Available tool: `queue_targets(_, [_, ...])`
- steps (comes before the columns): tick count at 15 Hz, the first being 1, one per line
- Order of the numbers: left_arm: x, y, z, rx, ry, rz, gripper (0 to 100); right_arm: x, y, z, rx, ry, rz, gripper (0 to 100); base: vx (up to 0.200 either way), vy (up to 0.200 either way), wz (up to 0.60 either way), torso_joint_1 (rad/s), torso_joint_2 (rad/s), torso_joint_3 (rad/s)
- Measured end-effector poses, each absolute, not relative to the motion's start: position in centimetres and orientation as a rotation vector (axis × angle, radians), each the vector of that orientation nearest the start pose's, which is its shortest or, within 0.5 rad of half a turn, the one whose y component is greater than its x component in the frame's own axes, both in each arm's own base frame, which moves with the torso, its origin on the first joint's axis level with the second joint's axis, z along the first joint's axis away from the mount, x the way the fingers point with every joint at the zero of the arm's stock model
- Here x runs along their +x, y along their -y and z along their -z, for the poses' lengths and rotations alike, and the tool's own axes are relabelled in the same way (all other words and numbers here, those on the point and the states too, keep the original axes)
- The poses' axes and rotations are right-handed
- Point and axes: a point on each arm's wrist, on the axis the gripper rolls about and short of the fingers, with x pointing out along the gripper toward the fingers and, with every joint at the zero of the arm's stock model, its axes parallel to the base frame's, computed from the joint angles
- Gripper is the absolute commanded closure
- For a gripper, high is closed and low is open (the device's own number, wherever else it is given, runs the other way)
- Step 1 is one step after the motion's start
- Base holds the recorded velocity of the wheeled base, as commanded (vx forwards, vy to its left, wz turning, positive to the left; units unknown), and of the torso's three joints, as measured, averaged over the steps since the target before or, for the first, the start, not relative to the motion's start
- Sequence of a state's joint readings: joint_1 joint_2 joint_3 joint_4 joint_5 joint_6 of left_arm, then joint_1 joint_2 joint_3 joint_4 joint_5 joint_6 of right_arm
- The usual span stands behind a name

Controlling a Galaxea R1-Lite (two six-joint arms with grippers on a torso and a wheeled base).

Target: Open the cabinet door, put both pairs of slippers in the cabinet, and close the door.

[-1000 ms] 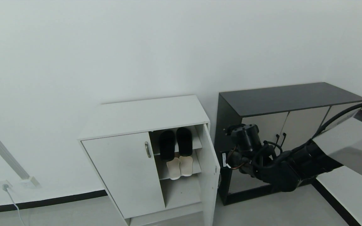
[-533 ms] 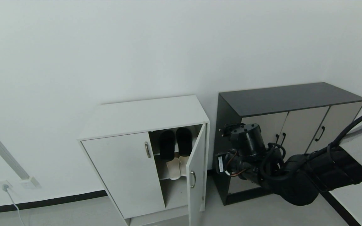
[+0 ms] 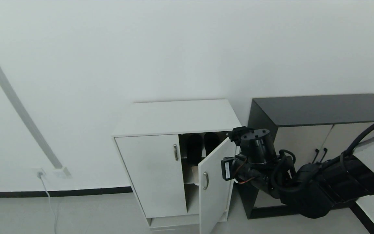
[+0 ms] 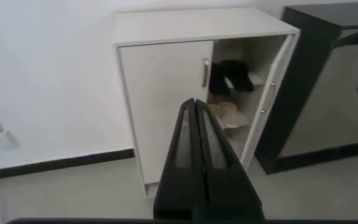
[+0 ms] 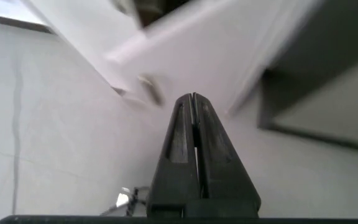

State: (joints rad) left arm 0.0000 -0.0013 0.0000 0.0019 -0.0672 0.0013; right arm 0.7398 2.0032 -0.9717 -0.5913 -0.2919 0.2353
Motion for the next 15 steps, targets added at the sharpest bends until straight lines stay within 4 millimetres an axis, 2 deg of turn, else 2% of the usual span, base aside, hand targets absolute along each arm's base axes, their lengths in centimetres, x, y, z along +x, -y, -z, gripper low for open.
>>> queue_targets(4, [-2.3,0.2,-7.5,0.002,0.000,0.068,100,27.4,-23.9,-10.8,0.001,-0.423,-0.491,100,0.000,0.000,0.00,0.000,0.00,0.000])
queue_targets(8, [-2.3,0.2,-7.5,0.003,-0.001,0.068,100,25.7,-21.8,-9.0,-0.003,-0.348,-0.591,100,0.000,0.000,0.00,0.000,0.00,0.000])
queue_targets(15, [-2.3,0.2,-7.5,0.003,-0.001,0.069,100,21.1,-18.2,-5.7,-0.083,-0.397,-0.651,100,0.200,0.000,0.00,0.004,0.00,0.004])
